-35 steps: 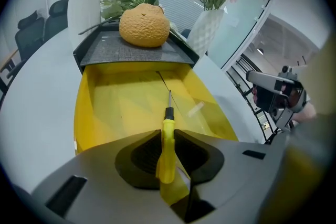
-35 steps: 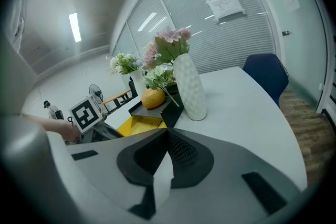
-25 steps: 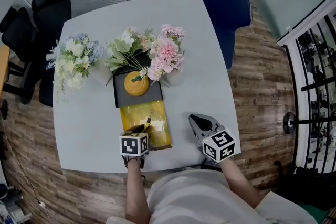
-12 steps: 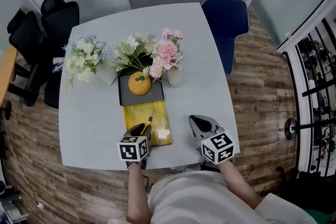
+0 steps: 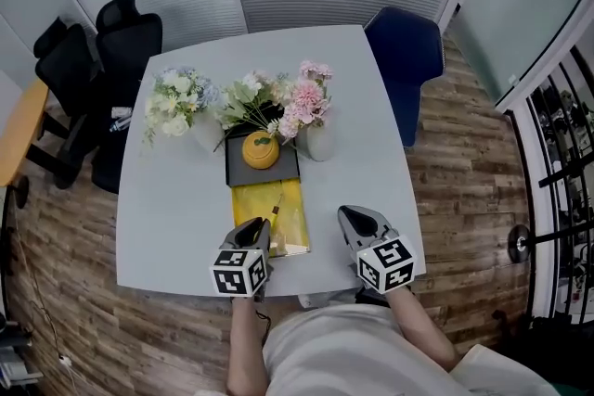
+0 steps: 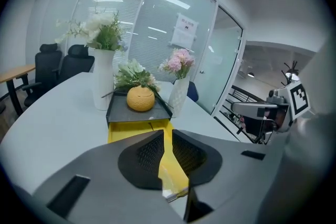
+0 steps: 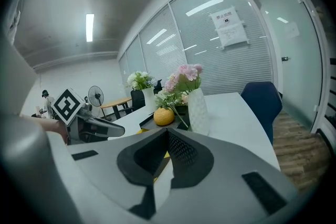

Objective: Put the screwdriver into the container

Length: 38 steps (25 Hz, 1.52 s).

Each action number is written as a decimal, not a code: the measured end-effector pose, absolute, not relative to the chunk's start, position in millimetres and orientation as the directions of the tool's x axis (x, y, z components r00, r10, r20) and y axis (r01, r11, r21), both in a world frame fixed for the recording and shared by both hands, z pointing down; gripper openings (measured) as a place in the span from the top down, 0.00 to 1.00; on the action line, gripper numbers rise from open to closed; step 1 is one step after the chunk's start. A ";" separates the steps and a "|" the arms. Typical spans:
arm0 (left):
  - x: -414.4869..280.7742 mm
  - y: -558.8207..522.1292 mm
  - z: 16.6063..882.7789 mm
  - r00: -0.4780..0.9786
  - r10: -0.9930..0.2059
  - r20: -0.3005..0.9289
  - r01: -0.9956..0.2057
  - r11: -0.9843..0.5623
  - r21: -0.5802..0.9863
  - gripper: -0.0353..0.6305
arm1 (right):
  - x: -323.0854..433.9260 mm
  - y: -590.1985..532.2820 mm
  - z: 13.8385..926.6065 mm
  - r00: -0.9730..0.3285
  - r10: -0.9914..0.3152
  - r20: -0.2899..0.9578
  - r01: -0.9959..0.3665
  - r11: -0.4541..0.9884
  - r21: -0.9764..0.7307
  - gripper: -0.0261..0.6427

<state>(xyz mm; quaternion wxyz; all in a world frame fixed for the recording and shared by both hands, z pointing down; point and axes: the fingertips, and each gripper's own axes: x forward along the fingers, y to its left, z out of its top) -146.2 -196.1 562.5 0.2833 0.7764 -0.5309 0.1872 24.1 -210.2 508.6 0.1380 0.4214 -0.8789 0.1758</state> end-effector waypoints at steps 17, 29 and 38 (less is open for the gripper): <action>-160.1 -171.2 494.7 0.348 -0.863 0.366 -0.933 -0.283 0.220 0.94 | 12.6 -185.9 485.0 -0.609 -0.718 0.336 -0.788 0.595 -0.157 0.94; -157.3 -169.5 497.0 0.371 -0.854 0.366 -0.923 -0.294 0.248 0.94 | 12.8 -184.5 484.8 -0.608 -0.719 0.336 -0.788 0.596 -0.153 0.94; -157.9 -172.6 499.9 0.371 -0.851 0.372 -0.922 -0.290 0.256 0.94 | 11.2 -187.1 486.9 -0.614 -0.711 0.342 -0.783 0.604 -0.149 0.94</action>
